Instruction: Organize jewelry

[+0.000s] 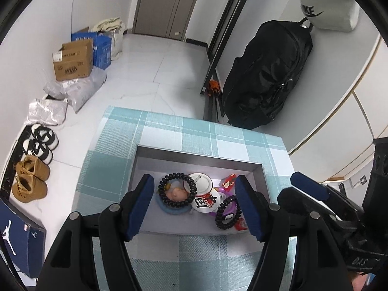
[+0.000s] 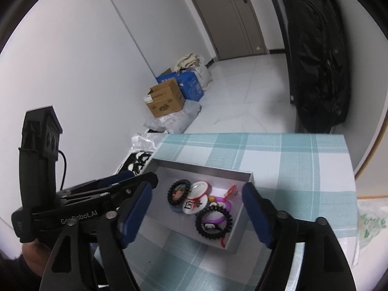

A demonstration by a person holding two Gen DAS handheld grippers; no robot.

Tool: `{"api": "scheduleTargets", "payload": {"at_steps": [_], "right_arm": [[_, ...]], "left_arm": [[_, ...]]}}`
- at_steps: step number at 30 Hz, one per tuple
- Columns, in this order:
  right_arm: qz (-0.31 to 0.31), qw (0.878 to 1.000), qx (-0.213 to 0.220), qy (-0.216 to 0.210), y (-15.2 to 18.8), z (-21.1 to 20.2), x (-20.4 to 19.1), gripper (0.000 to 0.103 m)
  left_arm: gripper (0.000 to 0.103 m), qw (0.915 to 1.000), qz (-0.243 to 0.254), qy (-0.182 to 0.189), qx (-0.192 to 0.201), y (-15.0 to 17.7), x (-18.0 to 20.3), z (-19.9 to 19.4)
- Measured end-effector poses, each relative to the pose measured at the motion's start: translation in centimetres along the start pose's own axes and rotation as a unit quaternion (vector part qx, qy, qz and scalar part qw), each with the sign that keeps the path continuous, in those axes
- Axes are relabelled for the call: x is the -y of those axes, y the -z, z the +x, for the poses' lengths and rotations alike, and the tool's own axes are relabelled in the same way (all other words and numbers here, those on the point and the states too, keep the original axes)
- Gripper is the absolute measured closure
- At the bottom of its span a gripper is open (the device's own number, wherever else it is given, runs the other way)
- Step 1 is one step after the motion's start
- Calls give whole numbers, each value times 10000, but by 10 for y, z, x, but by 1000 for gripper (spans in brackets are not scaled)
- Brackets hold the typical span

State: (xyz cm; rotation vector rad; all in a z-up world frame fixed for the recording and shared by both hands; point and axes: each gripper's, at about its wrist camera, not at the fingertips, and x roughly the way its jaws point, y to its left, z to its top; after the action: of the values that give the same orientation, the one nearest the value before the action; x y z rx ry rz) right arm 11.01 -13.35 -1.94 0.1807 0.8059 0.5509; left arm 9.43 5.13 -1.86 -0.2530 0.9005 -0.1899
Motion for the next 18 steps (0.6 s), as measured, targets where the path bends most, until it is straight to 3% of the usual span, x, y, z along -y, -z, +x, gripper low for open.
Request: {"api": "scheduleTargets", "payload": {"at_steps": [12, 18], "right_arm": [[-447, 9976, 495, 211, 12, -30, -21, 14], [-367, 9969, 641, 283, 26, -47, -24, 6]], "left_arm": [[29, 9976, 201, -108, 648, 13, 8, -40], [27, 9901, 473, -749, 1090, 33, 17, -52]]}}
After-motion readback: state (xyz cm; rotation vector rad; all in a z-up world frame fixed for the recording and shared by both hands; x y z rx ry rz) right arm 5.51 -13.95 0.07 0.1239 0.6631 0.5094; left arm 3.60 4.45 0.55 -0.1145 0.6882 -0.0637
